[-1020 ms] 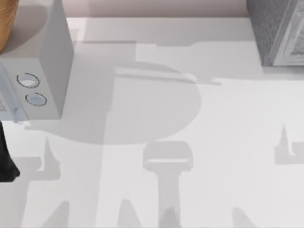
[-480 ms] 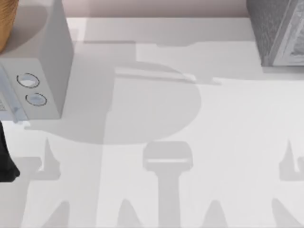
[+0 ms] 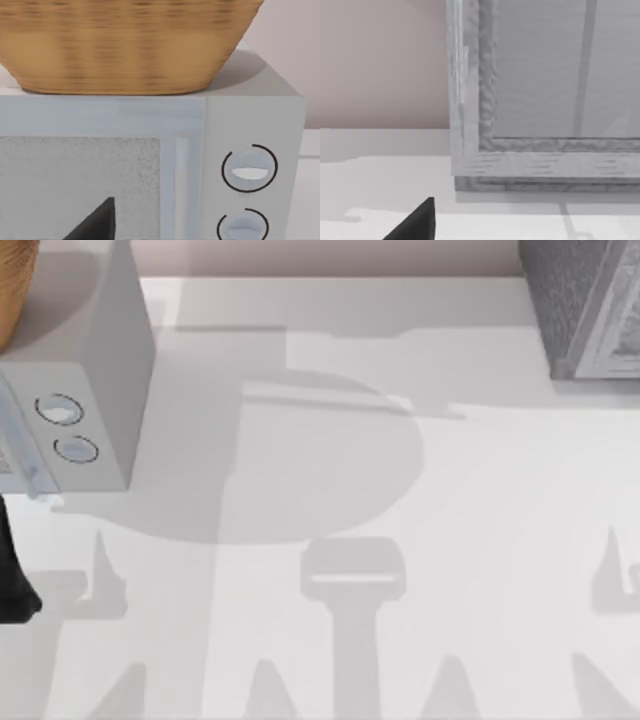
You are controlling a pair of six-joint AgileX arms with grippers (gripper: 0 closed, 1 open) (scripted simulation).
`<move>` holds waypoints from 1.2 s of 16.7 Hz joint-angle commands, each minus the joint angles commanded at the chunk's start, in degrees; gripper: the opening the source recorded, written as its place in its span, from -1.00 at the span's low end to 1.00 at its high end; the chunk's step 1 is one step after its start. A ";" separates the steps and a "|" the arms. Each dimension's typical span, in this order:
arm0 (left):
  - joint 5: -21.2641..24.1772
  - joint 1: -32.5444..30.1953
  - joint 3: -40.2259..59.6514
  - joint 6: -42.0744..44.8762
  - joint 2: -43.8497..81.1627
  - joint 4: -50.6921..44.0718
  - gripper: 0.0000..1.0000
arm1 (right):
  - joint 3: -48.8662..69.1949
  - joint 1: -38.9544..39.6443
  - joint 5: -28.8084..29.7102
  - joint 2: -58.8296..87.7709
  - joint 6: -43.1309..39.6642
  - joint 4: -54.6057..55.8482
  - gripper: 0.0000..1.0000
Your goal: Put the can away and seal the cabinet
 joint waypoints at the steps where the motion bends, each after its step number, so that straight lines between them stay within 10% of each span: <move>1: 0.00 0.00 0.00 0.00 0.00 0.00 1.00 | 0.65 -1.80 -1.77 2.74 0.03 2.14 1.00; 20: 0.00 0.00 0.00 0.00 0.00 0.00 1.00 | 18.72 -52.41 -51.62 78.91 1.16 61.31 1.00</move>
